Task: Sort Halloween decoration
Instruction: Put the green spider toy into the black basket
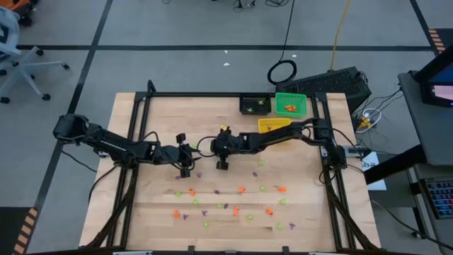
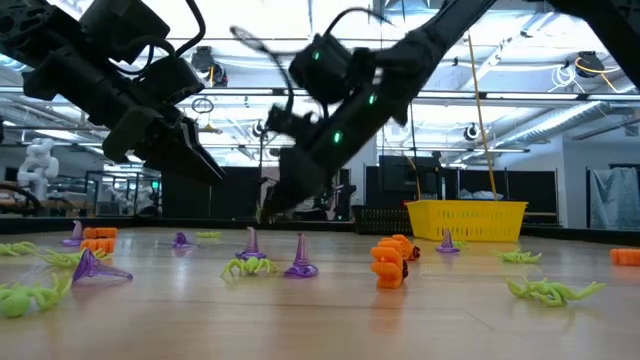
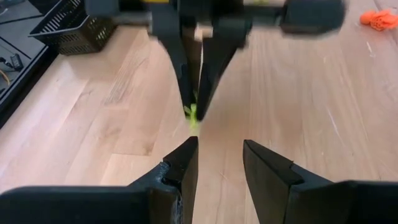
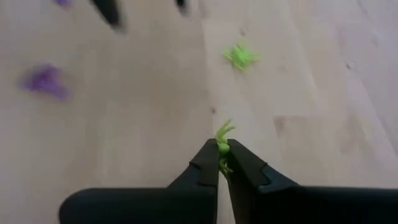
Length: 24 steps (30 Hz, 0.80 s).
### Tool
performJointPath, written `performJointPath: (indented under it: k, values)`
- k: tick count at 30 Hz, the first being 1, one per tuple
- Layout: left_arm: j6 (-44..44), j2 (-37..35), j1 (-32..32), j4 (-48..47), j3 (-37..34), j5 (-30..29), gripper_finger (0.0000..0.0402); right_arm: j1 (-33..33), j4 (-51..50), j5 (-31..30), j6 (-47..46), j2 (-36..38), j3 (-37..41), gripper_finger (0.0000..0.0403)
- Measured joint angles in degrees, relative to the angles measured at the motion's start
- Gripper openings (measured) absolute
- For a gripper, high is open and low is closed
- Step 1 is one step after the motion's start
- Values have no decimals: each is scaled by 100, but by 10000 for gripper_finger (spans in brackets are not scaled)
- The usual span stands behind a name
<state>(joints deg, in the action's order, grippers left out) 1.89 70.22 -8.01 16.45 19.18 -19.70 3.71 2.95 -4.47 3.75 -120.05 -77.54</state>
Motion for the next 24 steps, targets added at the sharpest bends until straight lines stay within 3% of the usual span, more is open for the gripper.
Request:
performJointPath:
  k: [8,14,18,24]
  values:
    - [-7,0,0,-4,2,2,128,-113,-946,633,36,797,28,2]
    - [-53,0,0,0,2,40,128,-199,-622,1059,23,1618,686,2]
    - [-117,0,0,18,2,62,128,-206,435,1062,-274,2266,1569,2]
    - [-140,0,0,191,2,83,128,-207,3022,900,-734,2829,3010,2]
